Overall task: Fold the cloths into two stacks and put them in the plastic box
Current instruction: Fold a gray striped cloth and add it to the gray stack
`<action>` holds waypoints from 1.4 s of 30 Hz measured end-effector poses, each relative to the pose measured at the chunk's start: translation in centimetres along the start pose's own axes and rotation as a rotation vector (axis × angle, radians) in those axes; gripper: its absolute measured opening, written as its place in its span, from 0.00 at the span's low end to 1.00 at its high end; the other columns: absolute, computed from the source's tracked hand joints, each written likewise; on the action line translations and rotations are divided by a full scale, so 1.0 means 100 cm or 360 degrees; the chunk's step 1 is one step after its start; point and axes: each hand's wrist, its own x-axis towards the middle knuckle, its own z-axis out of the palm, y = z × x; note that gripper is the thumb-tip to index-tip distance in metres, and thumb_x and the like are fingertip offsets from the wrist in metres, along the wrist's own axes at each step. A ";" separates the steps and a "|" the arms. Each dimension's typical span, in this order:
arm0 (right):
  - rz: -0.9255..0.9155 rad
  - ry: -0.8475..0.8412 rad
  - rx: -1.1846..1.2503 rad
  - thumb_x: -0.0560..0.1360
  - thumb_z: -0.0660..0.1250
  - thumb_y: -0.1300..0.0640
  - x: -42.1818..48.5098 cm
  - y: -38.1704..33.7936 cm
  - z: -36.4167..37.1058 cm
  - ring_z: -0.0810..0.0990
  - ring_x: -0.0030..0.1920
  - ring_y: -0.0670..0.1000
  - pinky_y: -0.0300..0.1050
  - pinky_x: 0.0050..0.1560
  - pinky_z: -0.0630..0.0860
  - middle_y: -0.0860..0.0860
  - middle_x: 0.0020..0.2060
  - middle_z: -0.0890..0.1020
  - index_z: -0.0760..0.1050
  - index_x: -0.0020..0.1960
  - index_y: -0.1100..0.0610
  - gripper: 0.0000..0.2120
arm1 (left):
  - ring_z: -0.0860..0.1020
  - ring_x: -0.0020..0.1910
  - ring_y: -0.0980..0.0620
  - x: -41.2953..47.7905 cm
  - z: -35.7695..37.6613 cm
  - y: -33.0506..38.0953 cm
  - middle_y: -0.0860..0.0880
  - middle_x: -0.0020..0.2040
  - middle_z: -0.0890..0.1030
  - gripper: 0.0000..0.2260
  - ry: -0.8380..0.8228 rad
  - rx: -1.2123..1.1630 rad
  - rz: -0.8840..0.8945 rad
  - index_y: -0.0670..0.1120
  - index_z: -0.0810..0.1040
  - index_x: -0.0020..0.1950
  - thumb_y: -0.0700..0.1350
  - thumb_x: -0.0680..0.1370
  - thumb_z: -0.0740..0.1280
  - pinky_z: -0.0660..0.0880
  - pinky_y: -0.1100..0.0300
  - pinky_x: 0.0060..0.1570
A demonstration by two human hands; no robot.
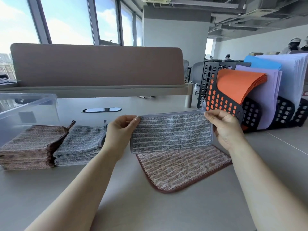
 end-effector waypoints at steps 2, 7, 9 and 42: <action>-0.0048 0.0008 -0.0078 0.70 0.70 0.65 0.001 0.001 0.000 0.79 0.38 0.39 0.31 0.45 0.73 0.41 0.30 0.82 0.78 0.40 0.55 0.06 | 0.79 0.31 0.62 -0.001 0.001 -0.001 0.48 0.37 0.82 0.04 0.0057 0.0091 0.0063 0.41 0.80 0.48 0.41 0.75 0.69 0.76 0.70 0.33; -0.0190 0.0057 -0.0303 0.71 0.71 0.62 -0.001 0.004 0.000 0.81 0.41 0.42 0.35 0.48 0.74 0.47 0.37 0.83 0.78 0.41 0.53 0.05 | 0.80 0.33 0.65 0.000 0.000 -0.007 0.57 0.38 0.83 0.08 0.0167 0.0402 0.0213 0.52 0.77 0.53 0.43 0.75 0.70 0.74 0.71 0.34; -0.0242 0.0091 -0.0395 0.71 0.72 0.61 -0.002 0.005 0.001 0.80 0.42 0.45 0.38 0.50 0.75 0.49 0.39 0.82 0.77 0.40 0.52 0.07 | 0.81 0.40 0.61 0.001 0.000 -0.009 0.55 0.42 0.83 0.12 0.0197 0.0476 0.0220 0.53 0.77 0.57 0.44 0.75 0.70 0.75 0.68 0.40; -0.0109 -0.1513 -0.2228 0.73 0.38 0.29 -0.043 0.038 0.077 0.39 0.76 0.48 0.54 0.75 0.37 0.41 0.77 0.43 0.44 0.76 0.41 0.35 | 0.76 0.51 0.44 -0.001 0.007 -0.033 0.45 0.61 0.74 0.15 -0.0398 0.1858 -0.0090 0.53 0.69 0.63 0.42 0.80 0.52 0.75 0.52 0.48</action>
